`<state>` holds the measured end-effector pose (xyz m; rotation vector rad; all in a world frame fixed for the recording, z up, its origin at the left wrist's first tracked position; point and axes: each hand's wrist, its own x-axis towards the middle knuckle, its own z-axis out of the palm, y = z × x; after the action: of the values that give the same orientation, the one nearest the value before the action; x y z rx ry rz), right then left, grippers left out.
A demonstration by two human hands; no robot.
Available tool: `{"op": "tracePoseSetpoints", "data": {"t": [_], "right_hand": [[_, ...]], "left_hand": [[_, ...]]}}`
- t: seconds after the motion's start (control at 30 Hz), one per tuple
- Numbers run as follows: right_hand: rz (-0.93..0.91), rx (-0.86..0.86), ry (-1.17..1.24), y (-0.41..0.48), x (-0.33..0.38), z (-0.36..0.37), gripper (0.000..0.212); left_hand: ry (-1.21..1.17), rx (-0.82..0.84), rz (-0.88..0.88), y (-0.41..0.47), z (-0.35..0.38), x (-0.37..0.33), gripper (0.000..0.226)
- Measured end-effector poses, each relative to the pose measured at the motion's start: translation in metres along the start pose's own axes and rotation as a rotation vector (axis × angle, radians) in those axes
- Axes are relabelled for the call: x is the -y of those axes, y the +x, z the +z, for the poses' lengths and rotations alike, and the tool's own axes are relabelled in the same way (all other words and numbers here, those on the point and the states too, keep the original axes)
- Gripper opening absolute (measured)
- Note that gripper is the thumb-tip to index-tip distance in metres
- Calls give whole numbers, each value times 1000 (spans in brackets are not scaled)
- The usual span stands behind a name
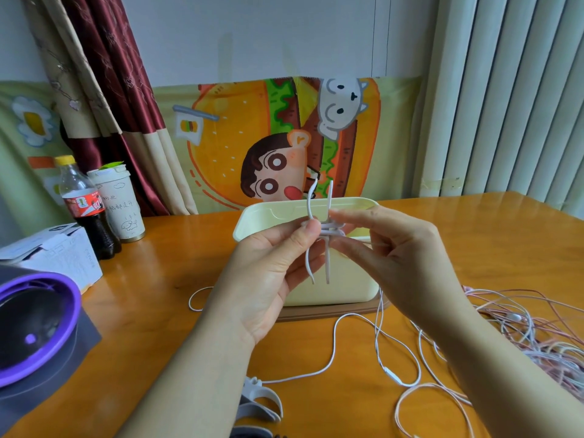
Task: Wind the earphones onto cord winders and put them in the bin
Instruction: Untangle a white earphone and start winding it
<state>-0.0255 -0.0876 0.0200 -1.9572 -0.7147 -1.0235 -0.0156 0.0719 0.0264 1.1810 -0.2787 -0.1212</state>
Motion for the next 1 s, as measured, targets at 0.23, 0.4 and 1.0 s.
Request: {"op": "tracePoseSetpoints", "data": {"t": [0.23,0.4,1.0], "right_hand": [[-49,25,-39,0,1,-2,34],[205,43,111,-7,-10,-2,20],[272,225,-41,10,25,-14,26]], "left_hand": [[209,-25,56,0,-6,0,43],[57,-7,34,3,-9,-5,44],[520,-97,162,4,-16,2,19]]}}
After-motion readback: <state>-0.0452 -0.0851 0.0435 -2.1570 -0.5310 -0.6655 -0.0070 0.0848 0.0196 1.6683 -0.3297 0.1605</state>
